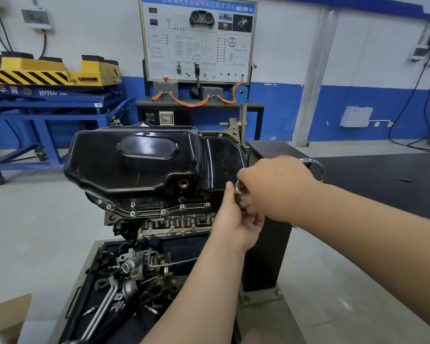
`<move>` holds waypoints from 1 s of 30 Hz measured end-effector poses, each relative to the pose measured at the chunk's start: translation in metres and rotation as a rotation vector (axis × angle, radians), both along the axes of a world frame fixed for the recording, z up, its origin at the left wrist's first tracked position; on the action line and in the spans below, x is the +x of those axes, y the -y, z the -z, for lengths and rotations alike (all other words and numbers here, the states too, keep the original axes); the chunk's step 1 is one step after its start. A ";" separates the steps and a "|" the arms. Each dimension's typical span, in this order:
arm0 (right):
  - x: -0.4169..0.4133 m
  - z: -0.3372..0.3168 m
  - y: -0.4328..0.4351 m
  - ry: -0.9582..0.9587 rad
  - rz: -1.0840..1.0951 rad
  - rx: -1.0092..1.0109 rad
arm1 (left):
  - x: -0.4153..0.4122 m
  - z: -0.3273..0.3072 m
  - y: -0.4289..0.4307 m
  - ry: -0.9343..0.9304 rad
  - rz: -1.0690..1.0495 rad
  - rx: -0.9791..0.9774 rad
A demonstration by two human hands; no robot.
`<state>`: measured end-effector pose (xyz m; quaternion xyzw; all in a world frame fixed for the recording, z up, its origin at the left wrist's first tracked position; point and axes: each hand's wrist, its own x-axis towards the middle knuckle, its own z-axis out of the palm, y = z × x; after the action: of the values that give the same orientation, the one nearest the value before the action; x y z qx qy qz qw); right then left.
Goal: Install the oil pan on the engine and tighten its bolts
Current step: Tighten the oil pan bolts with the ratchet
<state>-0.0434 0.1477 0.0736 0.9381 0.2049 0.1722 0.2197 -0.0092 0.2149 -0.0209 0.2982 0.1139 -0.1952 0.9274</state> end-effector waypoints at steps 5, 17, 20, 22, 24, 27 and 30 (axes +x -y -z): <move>-0.002 0.007 -0.001 -0.009 0.104 0.245 | -0.002 0.001 -0.007 0.076 0.059 -0.101; 0.001 0.004 -0.002 0.047 -0.073 -0.048 | -0.007 0.001 -0.004 0.015 0.011 -0.128; 0.000 0.008 -0.003 -0.031 0.064 0.106 | -0.005 0.005 -0.008 0.051 0.043 -0.152; -0.003 0.011 -0.006 -0.017 0.095 0.197 | -0.006 0.003 -0.009 0.047 0.072 -0.141; -0.003 0.013 -0.007 0.005 0.102 0.238 | -0.009 -0.001 -0.008 0.041 0.071 -0.133; 0.001 0.008 -0.008 -0.044 0.103 0.138 | -0.009 -0.001 -0.006 0.014 0.050 -0.164; -0.002 0.004 -0.009 -0.069 0.052 -0.009 | -0.007 0.000 -0.002 -0.004 0.059 -0.135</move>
<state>-0.0459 0.1566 0.0699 0.9475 0.1889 0.1331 0.2212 -0.0163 0.2172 -0.0212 0.2380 0.0937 -0.2304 0.9389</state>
